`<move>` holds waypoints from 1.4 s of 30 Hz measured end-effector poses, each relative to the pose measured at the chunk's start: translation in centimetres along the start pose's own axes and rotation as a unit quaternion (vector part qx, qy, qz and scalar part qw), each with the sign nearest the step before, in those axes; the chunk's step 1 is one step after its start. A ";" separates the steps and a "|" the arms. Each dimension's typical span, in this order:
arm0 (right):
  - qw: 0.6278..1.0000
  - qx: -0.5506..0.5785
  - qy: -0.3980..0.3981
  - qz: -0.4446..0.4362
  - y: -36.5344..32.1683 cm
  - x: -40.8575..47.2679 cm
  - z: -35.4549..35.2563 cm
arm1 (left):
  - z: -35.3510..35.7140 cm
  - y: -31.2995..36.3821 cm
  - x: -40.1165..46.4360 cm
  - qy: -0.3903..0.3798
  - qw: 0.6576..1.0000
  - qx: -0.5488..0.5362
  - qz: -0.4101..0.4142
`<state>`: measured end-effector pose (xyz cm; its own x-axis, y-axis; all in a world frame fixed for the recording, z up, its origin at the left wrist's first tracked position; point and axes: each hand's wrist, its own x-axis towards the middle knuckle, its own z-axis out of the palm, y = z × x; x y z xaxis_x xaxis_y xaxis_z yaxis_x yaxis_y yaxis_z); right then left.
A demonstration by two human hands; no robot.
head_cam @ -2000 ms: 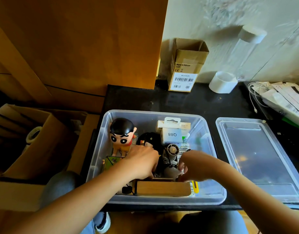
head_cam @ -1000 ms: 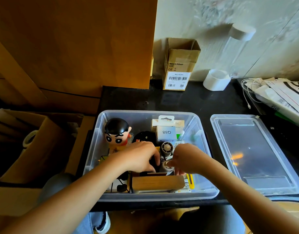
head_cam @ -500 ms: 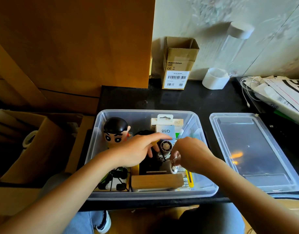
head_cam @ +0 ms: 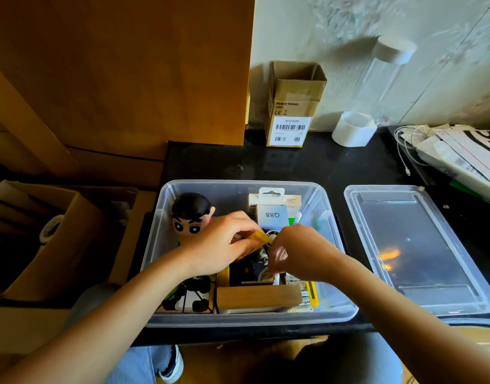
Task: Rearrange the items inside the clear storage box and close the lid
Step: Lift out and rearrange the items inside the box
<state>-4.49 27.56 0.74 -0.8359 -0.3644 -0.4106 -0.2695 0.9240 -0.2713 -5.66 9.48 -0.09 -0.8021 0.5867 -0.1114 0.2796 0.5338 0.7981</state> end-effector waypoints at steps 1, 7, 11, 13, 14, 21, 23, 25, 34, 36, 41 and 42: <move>1.000 0.003 -0.003 -0.012 0.0 0.0 0.0 | -0.1 -0.1 0.0 0.014 1.000 -0.002 0.002; 0.997 0.042 0.011 -0.058 -0.1 0.4 -0.3 | -0.2 -0.3 -0.2 0.008 1.000 -0.028 -0.006; 0.994 0.077 0.021 -0.073 0.2 -0.1 -0.4 | 0.5 -0.3 -0.2 -0.062 0.994 -0.045 -0.076; 0.992 0.100 0.034 -0.074 0.5 -0.2 -0.4 | 0.9 -0.4 0.1 -0.084 0.991 -0.048 -0.092; 0.990 0.110 0.044 -0.071 0.7 -0.2 -0.3 | 1.0 -0.3 0.3 -0.091 0.990 -0.042 -0.098; 0.988 0.135 0.062 -0.032 1.5 -0.1 -0.5 | 3.2 -0.4 2.1 -0.053 0.984 0.163 -0.051; 0.987 0.145 0.074 -0.009 2.1 -0.1 -0.7 | 3.5 -0.6 2.2 -0.021 0.979 0.200 -0.028; 0.986 0.140 0.086 0.024 2.8 -0.2 -0.8 | 3.4 -0.7 2.3 -0.006 0.977 0.215 -0.008; 0.992 0.068 0.066 0.086 2.2 0.8 0.4 | 2.9 -0.6 2.6 -0.101 0.972 0.212 0.020; 0.989 0.079 0.089 0.092 2.0 0.8 0.5 | 3.0 -0.7 2.9 -0.120 0.968 0.222 0.018; 0.987 0.015 0.155 0.032 1.8 0.4 0.6 | 3.0 -1.0 2.8 -0.147 0.951 0.266 0.060; 0.987 -0.022 0.160 0.007 1.8 0.4 0.6 | 3.0 -1.1 2.7 -0.141 0.949 0.276 0.063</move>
<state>-5.02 29.04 -0.42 -0.9459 -0.3028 -0.1170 -0.2716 0.9356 -0.2258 -6.57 12.29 -3.02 -0.5925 0.7652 -0.2519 0.6596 0.6404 0.3935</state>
